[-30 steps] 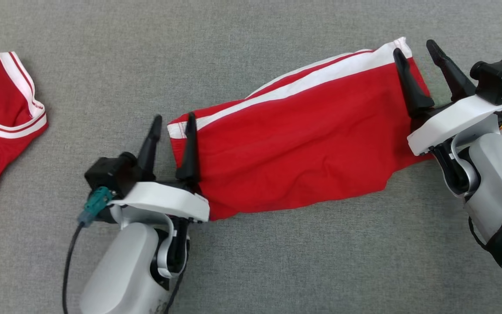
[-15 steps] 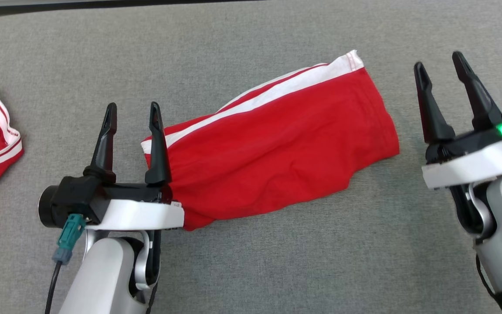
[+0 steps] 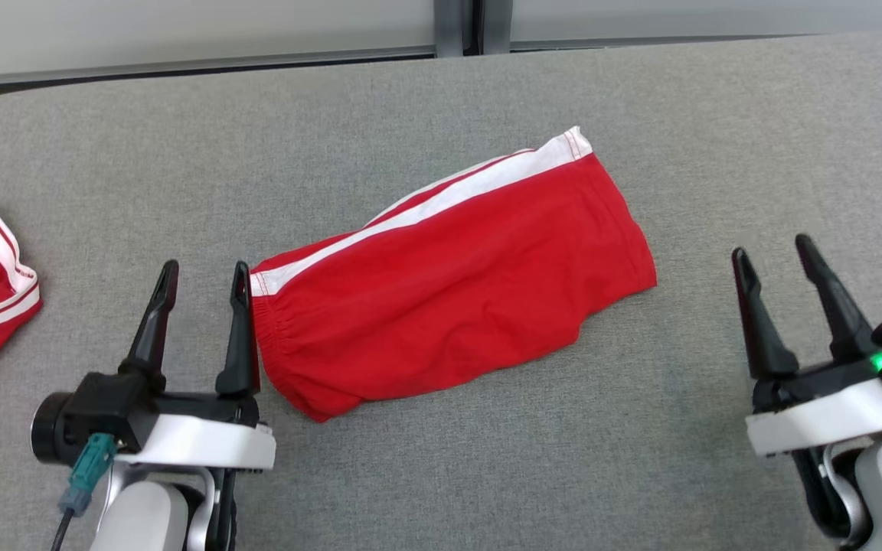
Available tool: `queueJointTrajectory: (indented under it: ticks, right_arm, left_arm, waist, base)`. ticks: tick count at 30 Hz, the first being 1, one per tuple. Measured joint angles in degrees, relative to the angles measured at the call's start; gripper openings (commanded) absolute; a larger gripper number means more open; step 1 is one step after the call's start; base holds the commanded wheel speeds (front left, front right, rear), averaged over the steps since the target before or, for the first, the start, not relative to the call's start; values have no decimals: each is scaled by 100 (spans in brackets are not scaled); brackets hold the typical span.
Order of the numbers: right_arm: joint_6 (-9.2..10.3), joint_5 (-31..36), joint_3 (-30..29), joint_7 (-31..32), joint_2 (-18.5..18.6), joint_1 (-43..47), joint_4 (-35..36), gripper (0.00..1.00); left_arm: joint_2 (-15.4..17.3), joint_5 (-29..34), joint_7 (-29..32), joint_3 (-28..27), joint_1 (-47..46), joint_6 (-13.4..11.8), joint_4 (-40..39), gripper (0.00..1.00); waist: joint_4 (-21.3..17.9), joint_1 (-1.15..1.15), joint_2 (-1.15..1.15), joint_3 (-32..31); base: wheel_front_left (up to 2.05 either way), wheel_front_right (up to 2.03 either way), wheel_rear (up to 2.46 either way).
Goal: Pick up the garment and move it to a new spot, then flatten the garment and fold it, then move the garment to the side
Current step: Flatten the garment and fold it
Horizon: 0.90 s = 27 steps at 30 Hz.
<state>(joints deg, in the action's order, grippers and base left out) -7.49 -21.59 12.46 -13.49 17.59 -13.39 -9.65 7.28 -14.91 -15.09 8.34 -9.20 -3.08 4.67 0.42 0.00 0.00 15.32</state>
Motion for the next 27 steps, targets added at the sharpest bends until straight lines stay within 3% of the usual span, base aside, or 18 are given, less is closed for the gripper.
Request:
queueJointTrajectory:
  ticks: [7, 27]
  right_arm:
    - [0, 77, -114, 189, -134, 360, 266, 100]
    - [0, 96, -159, 376, -103, 303, 424, 100]
  left_arm:
    - [19, 81, 0, -4, 303, -8, 115, 100]
    - [-70, 127, 0, 59, 116, -9, 132, 100]
  waist:
    - [-63, 0, 0, -146]
    - [-21, 0, 0, 37]
  base:
    - [0, 0, 0]
    - [0, 0, 0]
